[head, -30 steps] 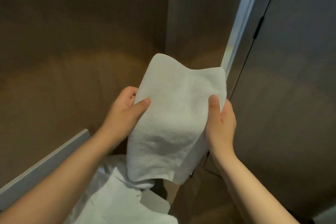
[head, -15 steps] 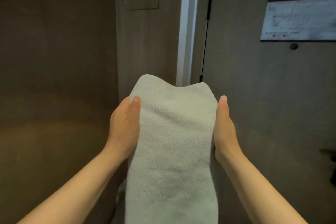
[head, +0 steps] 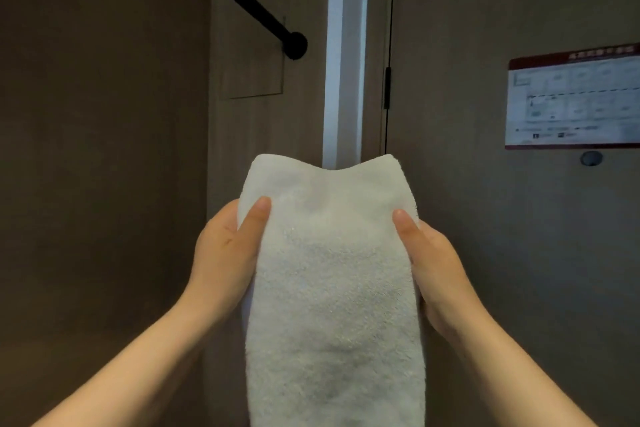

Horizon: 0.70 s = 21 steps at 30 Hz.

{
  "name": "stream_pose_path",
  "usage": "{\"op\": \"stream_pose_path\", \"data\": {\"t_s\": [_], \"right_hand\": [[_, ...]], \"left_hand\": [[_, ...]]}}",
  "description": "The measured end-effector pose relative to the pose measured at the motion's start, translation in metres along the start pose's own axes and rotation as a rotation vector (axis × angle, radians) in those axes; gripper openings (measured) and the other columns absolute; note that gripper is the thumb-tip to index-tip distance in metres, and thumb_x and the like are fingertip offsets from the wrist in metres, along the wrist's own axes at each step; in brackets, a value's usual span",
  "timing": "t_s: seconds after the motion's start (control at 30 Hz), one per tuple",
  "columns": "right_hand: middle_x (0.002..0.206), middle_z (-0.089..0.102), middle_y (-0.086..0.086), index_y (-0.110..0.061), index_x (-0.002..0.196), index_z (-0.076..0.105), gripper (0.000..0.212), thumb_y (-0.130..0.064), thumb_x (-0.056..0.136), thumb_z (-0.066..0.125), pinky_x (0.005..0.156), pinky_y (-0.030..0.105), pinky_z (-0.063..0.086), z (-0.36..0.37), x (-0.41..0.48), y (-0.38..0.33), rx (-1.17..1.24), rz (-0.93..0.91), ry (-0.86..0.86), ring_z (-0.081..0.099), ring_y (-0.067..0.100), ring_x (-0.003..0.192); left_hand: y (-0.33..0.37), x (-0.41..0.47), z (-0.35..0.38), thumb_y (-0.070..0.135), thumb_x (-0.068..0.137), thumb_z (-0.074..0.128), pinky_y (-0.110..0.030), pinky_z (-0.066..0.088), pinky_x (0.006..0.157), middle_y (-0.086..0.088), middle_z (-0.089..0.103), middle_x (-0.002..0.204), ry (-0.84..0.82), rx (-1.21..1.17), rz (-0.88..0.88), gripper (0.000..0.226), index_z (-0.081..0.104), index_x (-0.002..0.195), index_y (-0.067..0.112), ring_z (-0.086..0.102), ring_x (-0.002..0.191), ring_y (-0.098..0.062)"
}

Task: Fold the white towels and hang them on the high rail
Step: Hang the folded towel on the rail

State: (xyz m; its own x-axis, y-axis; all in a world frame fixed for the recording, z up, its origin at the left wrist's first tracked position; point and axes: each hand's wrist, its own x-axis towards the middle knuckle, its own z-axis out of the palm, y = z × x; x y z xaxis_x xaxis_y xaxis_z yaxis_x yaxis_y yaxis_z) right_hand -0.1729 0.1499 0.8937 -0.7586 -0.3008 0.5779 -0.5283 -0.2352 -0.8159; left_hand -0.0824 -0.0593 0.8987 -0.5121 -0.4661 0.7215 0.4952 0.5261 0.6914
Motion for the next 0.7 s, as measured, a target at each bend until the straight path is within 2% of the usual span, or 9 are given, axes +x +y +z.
{"op": "stream_pose_path", "data": {"t_s": [0.1,0.2,0.3,0.33,0.4,0.43,0.5,0.6,0.7], "right_hand": [[0.097,0.075,-0.012,-0.025,0.107,0.068,0.046,-0.059,0.084,0.047,0.061,0.015,0.054,0.001,0.037,0.008,-0.059,-0.069,0.009,0.071,0.005,0.086],[0.089,0.07,-0.015,-0.026,0.098,0.065,0.046,-0.064,0.085,0.041,0.059,0.013,0.051,0.004,0.08,0.013,-0.266,-0.234,0.11,0.067,0.002,0.08],[0.074,0.065,-0.005,-0.023,0.085,0.063,0.035,-0.054,0.093,0.048,0.056,0.027,0.05,0.006,0.128,0.01,-0.451,-0.293,0.126,0.064,0.011,0.066],[0.072,0.064,-0.002,-0.02,0.082,0.063,0.034,-0.05,0.094,0.051,0.058,0.035,0.049,0.007,0.146,0.007,-0.498,-0.277,0.112,0.062,0.016,0.065],[0.078,0.068,0.003,-0.018,0.083,0.066,0.031,-0.045,0.095,0.055,0.069,0.04,0.053,0.012,0.18,0.003,-0.572,-0.231,0.094,0.065,0.021,0.071],[0.081,0.07,0.005,-0.017,0.085,0.067,0.03,-0.042,0.096,0.056,0.074,0.041,0.053,0.014,0.194,0.001,-0.574,-0.222,0.094,0.066,0.023,0.075],[0.08,0.072,0.011,-0.01,0.086,0.069,0.031,-0.037,0.096,0.057,0.075,0.043,0.052,0.02,0.221,0.002,-0.477,-0.227,0.094,0.068,0.029,0.075],[0.055,0.068,0.005,-0.012,0.082,0.066,0.034,-0.042,0.096,0.057,0.057,0.033,0.043,0.027,0.252,0.009,-0.33,-0.187,0.105,0.062,0.018,0.053],[0.059,0.07,0.006,-0.014,0.086,0.066,0.036,-0.047,0.094,0.057,0.053,0.028,0.041,0.036,0.28,0.013,-0.127,-0.206,0.101,0.061,0.018,0.052]], "left_hand": [[-0.008,0.029,0.01,0.046,0.097,0.045,-0.044,0.048,0.067,-0.017,0.066,0.086,0.077,-0.051,0.014,0.047,0.063,0.086,0.005,0.063,0.075,-0.03],[-0.015,0.061,0.016,0.045,0.098,0.044,-0.045,0.048,0.066,-0.022,0.064,0.086,0.103,-0.103,0.047,0.049,0.061,0.089,0.0,0.059,0.072,-0.031],[-0.02,0.098,0.016,0.044,0.099,0.043,-0.033,0.045,0.058,-0.014,0.061,0.073,0.103,-0.083,0.095,0.049,0.06,0.083,0.0,0.056,0.063,-0.02],[-0.022,0.112,0.015,0.043,0.098,0.044,-0.03,0.043,0.056,-0.013,0.059,0.069,0.107,-0.065,0.109,0.049,0.06,0.081,0.0,0.055,0.06,-0.019],[-0.024,0.141,0.012,0.04,0.096,0.05,-0.032,0.038,0.058,-0.019,0.057,0.069,0.119,-0.044,0.116,0.052,0.057,0.081,-0.009,0.052,0.062,-0.024],[-0.024,0.154,0.01,0.039,0.095,0.054,-0.031,0.037,0.06,-0.021,0.056,0.068,0.114,-0.038,0.111,0.053,0.056,0.082,-0.012,0.05,0.061,-0.023],[-0.021,0.177,0.006,0.037,0.093,0.058,-0.023,0.037,0.053,-0.009,0.053,0.055,0.1,0.009,0.131,0.048,0.06,0.071,-0.006,0.049,0.05,-0.013],[-0.016,0.202,0.005,0.034,0.094,0.058,-0.014,0.032,0.037,0.002,0.046,0.041,0.085,0.095,0.205,0.045,0.057,0.053,0.015,0.039,0.034,-0.006],[-0.005,0.227,0.009,0.031,0.095,0.058,-0.015,0.033,0.035,-0.001,0.048,0.041,0.123,0.069,0.2,0.041,0.058,0.059,0.014,0.039,0.034,-0.007]]}}
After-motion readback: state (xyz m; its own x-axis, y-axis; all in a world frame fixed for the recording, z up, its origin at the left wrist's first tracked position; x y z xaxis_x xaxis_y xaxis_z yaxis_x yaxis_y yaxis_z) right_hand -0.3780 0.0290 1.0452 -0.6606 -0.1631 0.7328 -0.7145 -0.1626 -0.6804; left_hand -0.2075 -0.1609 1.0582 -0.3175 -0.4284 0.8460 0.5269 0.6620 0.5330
